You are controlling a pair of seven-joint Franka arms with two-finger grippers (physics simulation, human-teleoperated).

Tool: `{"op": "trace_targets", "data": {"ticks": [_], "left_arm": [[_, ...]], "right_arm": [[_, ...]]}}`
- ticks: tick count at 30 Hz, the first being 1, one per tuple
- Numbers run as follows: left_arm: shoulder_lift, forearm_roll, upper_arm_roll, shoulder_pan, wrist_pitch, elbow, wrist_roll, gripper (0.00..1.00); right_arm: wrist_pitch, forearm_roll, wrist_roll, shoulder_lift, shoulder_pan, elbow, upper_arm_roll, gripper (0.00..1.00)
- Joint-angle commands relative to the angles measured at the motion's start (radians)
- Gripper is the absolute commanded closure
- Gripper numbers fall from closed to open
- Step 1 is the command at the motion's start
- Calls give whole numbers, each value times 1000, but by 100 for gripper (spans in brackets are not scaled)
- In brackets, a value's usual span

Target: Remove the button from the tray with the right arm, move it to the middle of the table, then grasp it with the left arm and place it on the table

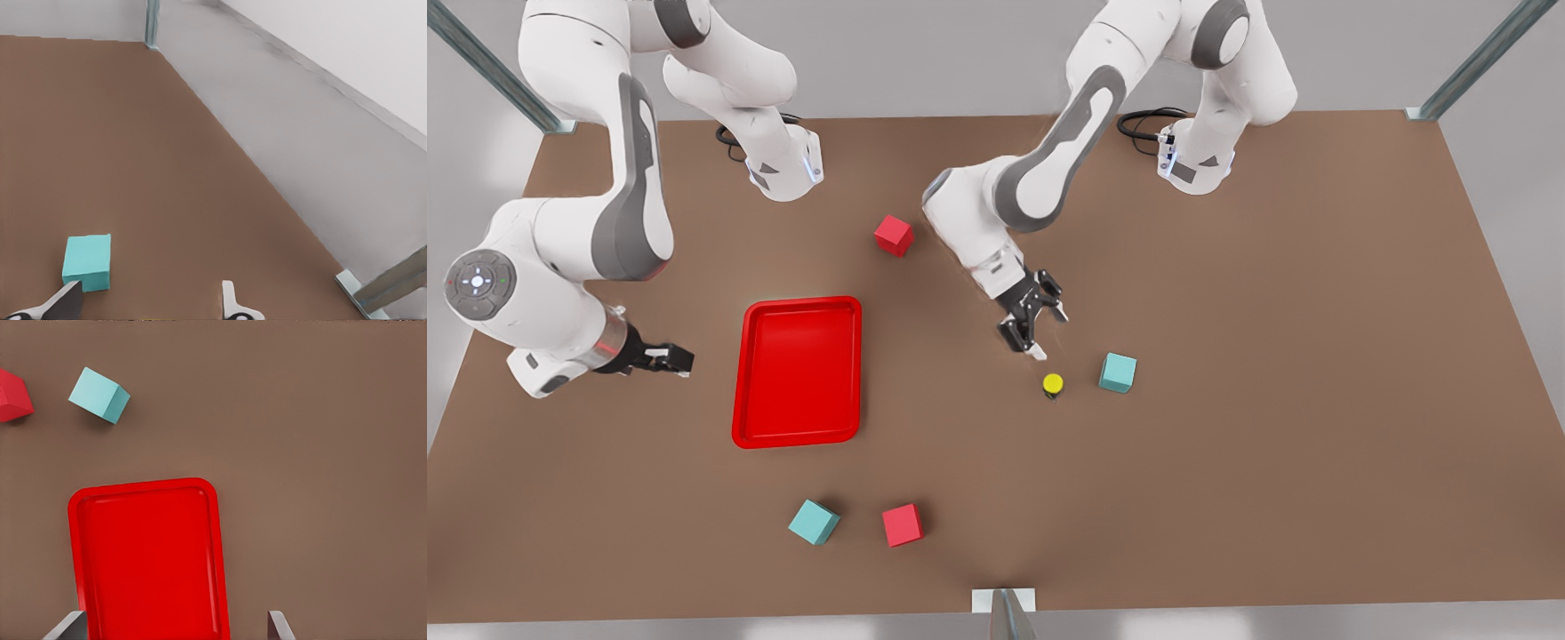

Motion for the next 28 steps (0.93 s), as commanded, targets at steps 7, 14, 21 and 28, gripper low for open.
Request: {"op": "trace_targets", "data": {"ticks": [7,14,21,28], "left_arm": [[-545,-627,-381,1020,-259,-223,2260,0],[-730,-541,-450,1126,-204,-483,2261,0],[-732,-540,-458,1122,-210,-485,2263,0],[-749,-509,-493,1127,-212,-476,2250,0]], "right_arm": [[31,10,-46,24,14,20,3,0],[28,12,-46,33,14,20,3,0],[20,10,-46,37,20,21,3,0],[19,12,-46,42,20,21,3,0]]}}
